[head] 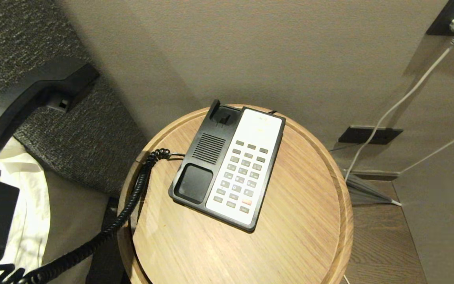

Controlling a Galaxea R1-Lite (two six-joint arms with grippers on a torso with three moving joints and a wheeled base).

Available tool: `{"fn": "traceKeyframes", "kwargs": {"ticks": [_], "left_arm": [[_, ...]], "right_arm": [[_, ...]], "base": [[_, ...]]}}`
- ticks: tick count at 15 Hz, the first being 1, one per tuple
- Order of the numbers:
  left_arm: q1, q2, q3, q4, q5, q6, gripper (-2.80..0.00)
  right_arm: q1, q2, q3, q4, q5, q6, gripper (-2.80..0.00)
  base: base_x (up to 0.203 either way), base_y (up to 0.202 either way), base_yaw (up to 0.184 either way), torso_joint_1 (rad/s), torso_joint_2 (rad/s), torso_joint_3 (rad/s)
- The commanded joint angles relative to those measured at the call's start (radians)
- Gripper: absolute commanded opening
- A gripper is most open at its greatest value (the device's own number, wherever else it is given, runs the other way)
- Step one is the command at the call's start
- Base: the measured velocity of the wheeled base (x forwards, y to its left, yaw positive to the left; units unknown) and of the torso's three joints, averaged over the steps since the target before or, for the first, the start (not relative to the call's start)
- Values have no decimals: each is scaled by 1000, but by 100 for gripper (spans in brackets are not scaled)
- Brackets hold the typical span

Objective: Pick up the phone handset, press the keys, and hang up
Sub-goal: Dial the number

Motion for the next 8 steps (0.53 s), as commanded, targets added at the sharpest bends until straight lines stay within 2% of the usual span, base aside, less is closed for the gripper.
{"fn": "traceKeyframes", "kwargs": {"ticks": [1, 3, 4, 5, 8], "left_arm": [[0, 2, 8, 4, 0, 14, -280], [0, 8, 8, 0, 2, 20, -280], [0, 10, 8, -3, 3, 20, -280], [0, 11, 7, -4, 3, 20, -280], [0, 5, 11, -4, 3, 21, -280]], "right_arm": [[0, 1, 16, 14, 10, -22, -280], [0, 0, 10, 8, 4, -24, -280], [0, 0, -35, 25, 3, -21, -280], [0, 0, -122, 90, 10, -16, -280], [0, 1, -542, 462, 69, 25, -280]], "base": [[0, 0, 0, 0, 0, 0], [0, 0, 0, 0, 0, 0], [0, 0, 0, 0, 0, 0], [0, 0, 0, 0, 0, 0], [0, 0, 0, 0, 0, 0]]}}
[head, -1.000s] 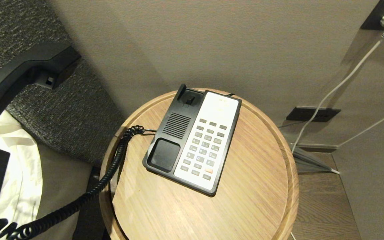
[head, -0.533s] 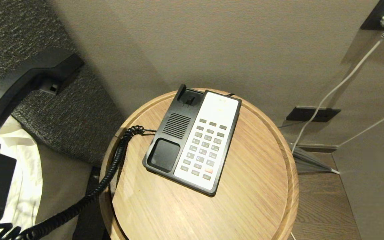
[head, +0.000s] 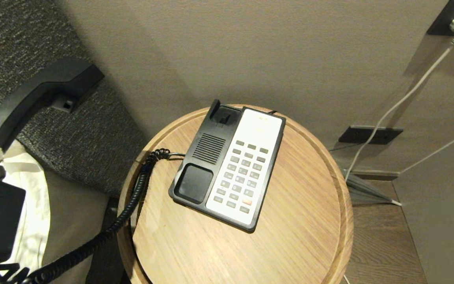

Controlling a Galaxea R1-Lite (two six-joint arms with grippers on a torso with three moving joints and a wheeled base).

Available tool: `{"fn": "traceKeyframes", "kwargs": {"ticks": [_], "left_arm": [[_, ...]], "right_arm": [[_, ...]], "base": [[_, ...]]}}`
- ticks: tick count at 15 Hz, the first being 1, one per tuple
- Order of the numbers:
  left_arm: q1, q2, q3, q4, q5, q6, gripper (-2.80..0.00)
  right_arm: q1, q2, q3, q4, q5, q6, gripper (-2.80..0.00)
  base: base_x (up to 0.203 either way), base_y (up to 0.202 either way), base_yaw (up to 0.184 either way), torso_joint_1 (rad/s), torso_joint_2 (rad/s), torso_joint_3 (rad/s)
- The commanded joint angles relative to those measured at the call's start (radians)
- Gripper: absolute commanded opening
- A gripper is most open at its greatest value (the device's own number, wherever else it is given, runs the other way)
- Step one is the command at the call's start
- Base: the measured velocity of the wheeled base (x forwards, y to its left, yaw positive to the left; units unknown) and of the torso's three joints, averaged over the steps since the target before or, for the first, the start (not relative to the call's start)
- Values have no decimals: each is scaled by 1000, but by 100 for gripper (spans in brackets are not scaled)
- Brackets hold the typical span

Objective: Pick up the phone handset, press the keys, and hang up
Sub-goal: Dial the number

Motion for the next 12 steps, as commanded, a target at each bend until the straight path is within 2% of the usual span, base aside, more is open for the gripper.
{"fn": "traceKeyframes", "kwargs": {"ticks": [1, 2, 5, 9, 11, 12], "left_arm": [[0, -3, 1, 3, 0, -5, -280], [0, -3, -3, 3, 0, -5, -280], [0, 3, -3, 3, 2, -4, -280], [0, 7, -3, 1, 3, 35, -280], [0, 13, -5, 1, 3, 35, -280], [0, 9, -1, 1, 3, 35, -280]], "right_arm": [[0, 7, -290, 288, 41, 27, -280], [0, 40, -357, 324, 56, 42, -280], [0, 336, -451, 242, 90, 97, -280], [28, 903, -548, 132, 166, 40, -280], [106, 1121, -608, 90, 189, 10, -280], [192, 1195, -633, 73, 193, 7, -280]], "base": [[0, 0, 0, 0, 0, 0], [0, 0, 0, 0, 0, 0], [0, 0, 0, 0, 0, 0], [0, 0, 0, 0, 0, 0], [0, 0, 0, 0, 0, 0], [0, 0, 0, 0, 0, 0]]}}
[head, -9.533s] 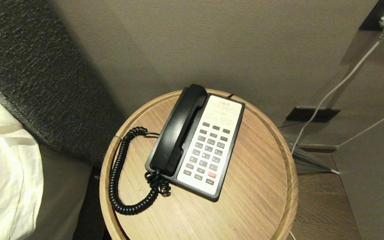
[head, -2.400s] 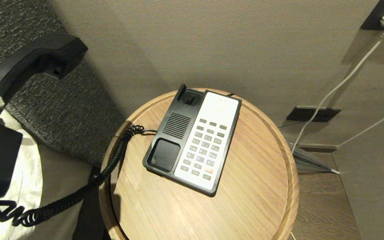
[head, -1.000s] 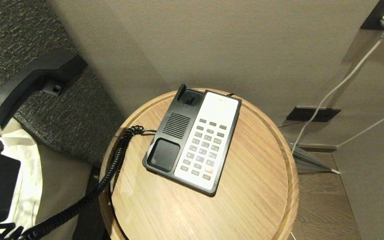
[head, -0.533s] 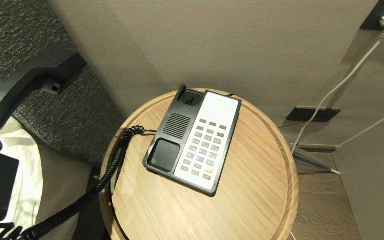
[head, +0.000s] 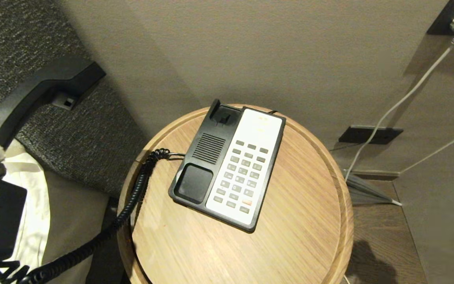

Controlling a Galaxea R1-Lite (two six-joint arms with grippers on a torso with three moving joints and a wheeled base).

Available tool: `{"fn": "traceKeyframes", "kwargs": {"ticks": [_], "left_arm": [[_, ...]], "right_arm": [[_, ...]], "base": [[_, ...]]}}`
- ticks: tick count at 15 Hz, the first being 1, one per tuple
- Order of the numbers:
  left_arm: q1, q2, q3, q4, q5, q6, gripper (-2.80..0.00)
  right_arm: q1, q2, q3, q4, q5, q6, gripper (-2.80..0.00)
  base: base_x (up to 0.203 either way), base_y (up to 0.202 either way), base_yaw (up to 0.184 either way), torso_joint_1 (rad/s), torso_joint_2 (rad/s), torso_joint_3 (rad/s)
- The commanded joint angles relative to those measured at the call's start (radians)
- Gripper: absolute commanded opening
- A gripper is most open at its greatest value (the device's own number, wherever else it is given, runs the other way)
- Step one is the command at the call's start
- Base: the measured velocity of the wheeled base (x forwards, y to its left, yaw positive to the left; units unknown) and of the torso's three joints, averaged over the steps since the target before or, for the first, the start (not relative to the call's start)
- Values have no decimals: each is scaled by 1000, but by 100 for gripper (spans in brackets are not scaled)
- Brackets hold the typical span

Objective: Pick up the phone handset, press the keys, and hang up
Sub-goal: Dial the number

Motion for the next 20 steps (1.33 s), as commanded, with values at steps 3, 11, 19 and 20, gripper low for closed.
{"fn": "traceKeyframes", "kwargs": {"ticks": [3, 11, 19, 20], "left_arm": [[0, -8, 7, 4, 0, -6, -280], [2, -17, 4, 4, 0, -7, -280], [2, -38, 24, 4, -2, -9, -280], [2, -41, 33, 4, -1, -8, -280]], "right_arm": [[401, 343, -82, -44, -44, 84, -280], [753, 632, -248, -287, -347, 324, -280], [793, 639, -246, -256, -386, 324, -280], [795, 642, -244, -252, -387, 324, -280]], "base": [[0, 0, 0, 0, 0, 0], [0, 0, 0, 0, 0, 0], [0, 0, 0, 0, 0, 0], [0, 0, 0, 0, 0, 0]]}}
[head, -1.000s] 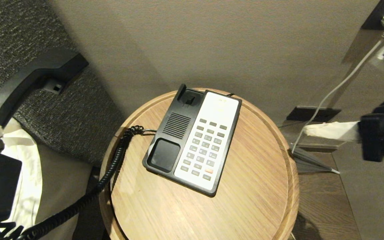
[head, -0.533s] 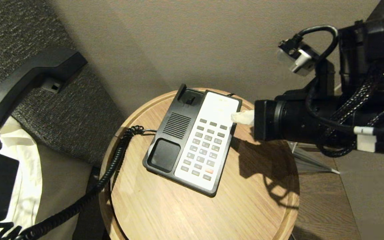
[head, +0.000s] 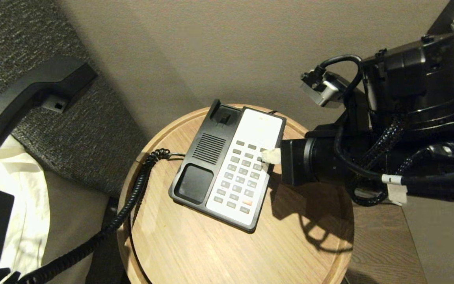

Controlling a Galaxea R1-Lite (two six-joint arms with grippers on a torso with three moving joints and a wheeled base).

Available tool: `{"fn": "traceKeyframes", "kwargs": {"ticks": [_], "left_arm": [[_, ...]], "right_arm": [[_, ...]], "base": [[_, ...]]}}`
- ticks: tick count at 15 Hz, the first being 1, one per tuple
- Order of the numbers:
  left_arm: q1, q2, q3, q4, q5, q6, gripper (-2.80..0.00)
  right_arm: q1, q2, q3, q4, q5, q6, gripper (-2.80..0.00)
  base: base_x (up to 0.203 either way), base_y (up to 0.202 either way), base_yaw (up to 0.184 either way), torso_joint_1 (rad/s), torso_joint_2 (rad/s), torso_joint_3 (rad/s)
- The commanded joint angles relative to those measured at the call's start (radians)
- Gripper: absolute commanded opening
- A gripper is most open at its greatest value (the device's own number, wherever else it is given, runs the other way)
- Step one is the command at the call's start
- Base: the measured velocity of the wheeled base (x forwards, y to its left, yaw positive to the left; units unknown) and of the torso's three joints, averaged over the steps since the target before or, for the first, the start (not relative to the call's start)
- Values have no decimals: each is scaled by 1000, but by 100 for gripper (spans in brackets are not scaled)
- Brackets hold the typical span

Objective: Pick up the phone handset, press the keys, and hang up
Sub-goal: Dial the number

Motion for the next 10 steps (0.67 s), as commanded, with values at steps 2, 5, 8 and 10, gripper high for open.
{"fn": "traceKeyframes", "kwargs": {"ticks": [2, 5, 8, 10], "left_arm": [[0, -16, 22, 2, 3, -4, -280], [1, -17, 20, 2, 3, -3, -280], [0, -19, 19, 2, 3, -3, -280], [0, -19, 22, 2, 3, -3, -280]], "right_arm": [[7, 9, 1, -3, -3, 1, -280], [7, 23, -2, -7, -5, 0, -280], [7, 23, -1, -6, -6, 0, -280], [7, 23, 2, -3, -5, 0, -280]], "base": [[0, 0, 0, 0, 0, 0], [0, 0, 0, 0, 0, 0], [0, 0, 0, 0, 0, 0], [0, 0, 0, 0, 0, 0]]}}
